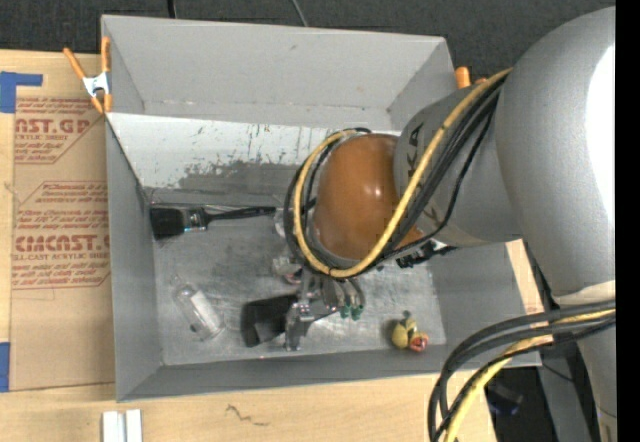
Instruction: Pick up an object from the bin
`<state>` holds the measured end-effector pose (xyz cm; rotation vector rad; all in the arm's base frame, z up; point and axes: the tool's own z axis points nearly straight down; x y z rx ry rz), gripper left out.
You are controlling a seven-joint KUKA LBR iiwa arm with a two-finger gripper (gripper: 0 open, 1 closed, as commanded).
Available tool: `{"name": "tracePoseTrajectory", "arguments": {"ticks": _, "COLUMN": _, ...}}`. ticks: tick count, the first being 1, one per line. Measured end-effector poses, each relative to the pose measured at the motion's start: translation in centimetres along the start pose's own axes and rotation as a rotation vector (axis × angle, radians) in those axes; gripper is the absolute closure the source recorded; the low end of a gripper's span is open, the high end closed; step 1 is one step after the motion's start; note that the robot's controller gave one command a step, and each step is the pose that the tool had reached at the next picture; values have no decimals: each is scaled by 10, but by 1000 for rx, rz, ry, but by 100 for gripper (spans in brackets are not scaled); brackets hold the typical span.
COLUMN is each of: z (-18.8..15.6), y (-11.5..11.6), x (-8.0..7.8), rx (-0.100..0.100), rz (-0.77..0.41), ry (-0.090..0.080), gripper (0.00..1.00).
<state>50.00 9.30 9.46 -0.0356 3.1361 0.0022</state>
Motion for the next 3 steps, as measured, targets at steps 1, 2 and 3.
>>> {"name": "tracePoseTrajectory", "arguments": {"ticks": 1, "z": 19, "y": -10, "x": 13, "rx": 0, "rz": -22, "ry": -5, "gripper": 100}}
{"name": "tracePoseTrajectory", "arguments": {"ticks": 2, "z": 19, "y": -10, "x": 13, "rx": 0, "rz": -22, "ry": -5, "gripper": 100}}
{"name": "tracePoseTrajectory", "arguments": {"ticks": 3, "z": -127, "y": 8, "x": 1, "rx": 1, "rz": -10, "ry": 7, "gripper": 100}}
